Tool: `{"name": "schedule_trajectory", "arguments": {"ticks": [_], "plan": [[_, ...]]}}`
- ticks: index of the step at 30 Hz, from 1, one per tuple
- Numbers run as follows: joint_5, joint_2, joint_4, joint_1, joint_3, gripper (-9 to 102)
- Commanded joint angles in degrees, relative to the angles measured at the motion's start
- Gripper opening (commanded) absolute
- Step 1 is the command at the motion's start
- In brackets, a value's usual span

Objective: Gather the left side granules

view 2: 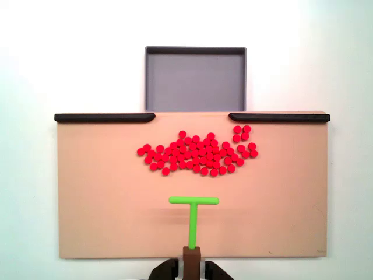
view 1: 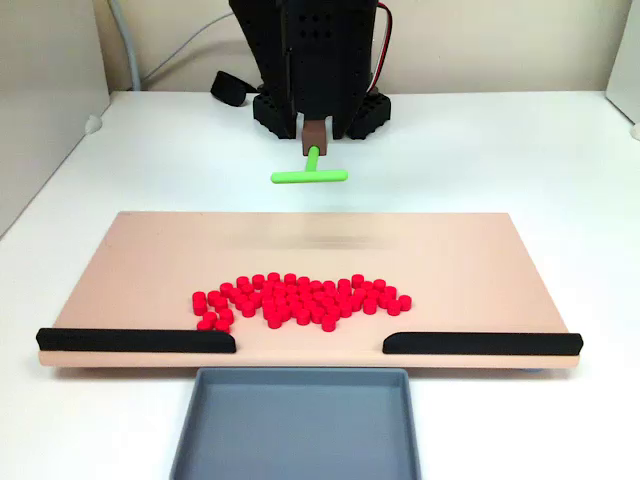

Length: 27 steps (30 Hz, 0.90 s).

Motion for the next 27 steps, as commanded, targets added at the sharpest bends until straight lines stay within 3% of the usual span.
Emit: {"name": "schedule_trajectory", "arguments": {"ticks": [1, 27], "plan": [[0.26, 0.09, 0.0, -0.7, -0.35, 0], [-1.23, 0.35, 0.0, -0.35, -0.44, 0]]}}
